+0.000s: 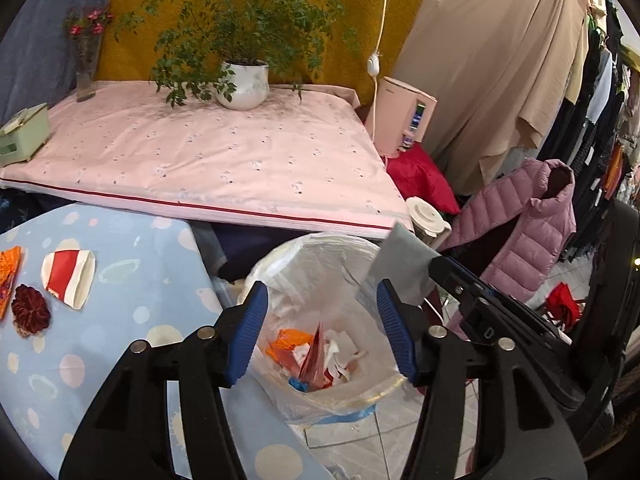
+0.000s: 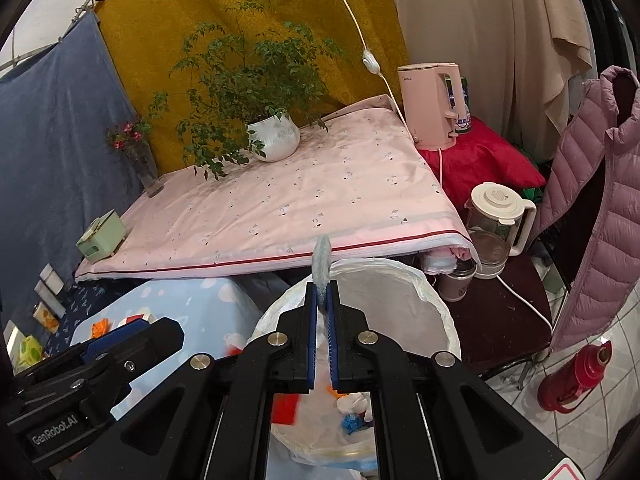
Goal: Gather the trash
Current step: 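Open both grippers to drop the packet and mask into the bin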
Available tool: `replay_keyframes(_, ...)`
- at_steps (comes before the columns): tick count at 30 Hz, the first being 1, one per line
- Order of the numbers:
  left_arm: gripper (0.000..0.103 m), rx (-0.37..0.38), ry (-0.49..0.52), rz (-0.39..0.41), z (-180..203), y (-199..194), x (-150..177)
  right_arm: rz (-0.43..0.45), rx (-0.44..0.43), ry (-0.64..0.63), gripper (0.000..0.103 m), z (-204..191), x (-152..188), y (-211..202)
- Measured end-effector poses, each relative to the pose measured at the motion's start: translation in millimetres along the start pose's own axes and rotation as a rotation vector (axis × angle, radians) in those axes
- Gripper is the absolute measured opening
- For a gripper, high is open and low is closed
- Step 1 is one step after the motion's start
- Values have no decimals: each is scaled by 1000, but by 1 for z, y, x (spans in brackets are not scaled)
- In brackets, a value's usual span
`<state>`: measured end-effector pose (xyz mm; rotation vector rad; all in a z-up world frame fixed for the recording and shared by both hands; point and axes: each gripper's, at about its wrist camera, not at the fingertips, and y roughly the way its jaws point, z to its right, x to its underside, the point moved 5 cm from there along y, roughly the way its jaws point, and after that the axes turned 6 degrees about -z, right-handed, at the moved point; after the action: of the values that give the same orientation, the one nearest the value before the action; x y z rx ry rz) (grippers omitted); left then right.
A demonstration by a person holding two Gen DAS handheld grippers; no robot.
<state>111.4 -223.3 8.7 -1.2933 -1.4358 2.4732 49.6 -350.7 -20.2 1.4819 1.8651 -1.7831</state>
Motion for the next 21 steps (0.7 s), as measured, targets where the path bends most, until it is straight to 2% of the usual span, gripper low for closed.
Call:
replay_keyframes(7,55,-46,11,-11,-8,3,4,0,1,6,11,0,0,4)
replay_keyframes(21,56,-100,-62,18,-55,-18,11,4,-16,-49,32,-41,5,-1)
